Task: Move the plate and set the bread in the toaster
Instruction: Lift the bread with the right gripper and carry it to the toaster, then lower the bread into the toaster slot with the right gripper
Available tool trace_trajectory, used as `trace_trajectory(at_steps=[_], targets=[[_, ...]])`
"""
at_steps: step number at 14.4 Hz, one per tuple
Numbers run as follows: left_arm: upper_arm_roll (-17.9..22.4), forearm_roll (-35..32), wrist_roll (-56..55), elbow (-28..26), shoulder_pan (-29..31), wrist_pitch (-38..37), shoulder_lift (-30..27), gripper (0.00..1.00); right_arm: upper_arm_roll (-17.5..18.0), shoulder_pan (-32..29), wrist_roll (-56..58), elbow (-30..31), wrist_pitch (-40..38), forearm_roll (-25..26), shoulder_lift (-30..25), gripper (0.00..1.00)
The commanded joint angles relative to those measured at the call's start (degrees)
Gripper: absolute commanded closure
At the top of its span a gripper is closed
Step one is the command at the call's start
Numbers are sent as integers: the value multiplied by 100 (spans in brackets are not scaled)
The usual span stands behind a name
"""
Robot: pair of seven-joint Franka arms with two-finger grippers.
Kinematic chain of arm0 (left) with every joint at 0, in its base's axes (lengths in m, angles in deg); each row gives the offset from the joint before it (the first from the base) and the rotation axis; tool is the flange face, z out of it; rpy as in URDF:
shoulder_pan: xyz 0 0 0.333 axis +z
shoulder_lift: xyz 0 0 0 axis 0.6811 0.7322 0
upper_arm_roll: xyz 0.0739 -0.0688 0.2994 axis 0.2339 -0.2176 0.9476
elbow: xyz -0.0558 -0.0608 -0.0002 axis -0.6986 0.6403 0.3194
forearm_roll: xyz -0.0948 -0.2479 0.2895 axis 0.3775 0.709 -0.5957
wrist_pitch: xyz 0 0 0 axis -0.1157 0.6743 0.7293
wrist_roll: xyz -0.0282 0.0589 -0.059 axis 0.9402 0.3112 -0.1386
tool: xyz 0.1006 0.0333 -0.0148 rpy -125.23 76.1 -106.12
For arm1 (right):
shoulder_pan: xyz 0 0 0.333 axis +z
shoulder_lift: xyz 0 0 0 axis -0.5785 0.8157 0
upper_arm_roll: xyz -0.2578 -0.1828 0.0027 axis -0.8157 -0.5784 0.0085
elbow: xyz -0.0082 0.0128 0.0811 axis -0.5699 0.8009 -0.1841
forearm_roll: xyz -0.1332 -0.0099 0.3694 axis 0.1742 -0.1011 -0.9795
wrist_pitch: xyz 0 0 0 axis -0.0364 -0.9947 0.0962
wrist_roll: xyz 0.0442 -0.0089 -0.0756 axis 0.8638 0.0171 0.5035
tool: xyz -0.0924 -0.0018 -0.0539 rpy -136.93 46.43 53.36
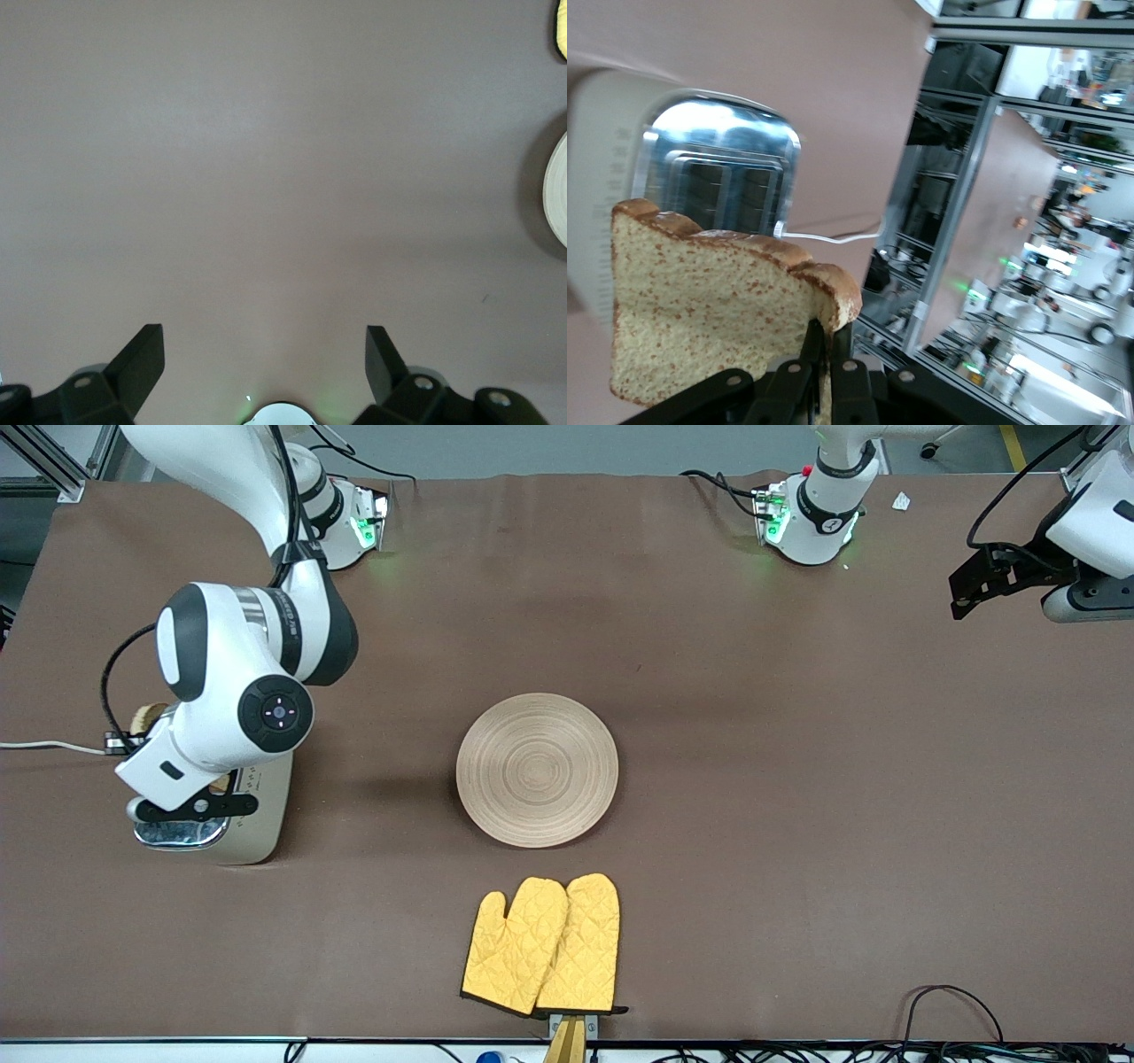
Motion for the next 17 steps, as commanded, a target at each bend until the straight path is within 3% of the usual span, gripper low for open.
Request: trace_trajectory(at_steps=[1,4,9,17], targets=[[6,63,70,143,-14,-19,121,0,27,-158,11,319,110,606,24,99],[-3,63,61,116,-58,-19,138,0,27,-228,-50,565,356,731,51,98],[-3,116,26,143,-5,104,200,0,27,-132,-1122,1014,629,775,288,98],[15,248,-27,143,4,104,173,0,62,-141,-1746,1014,971,678,543,95]])
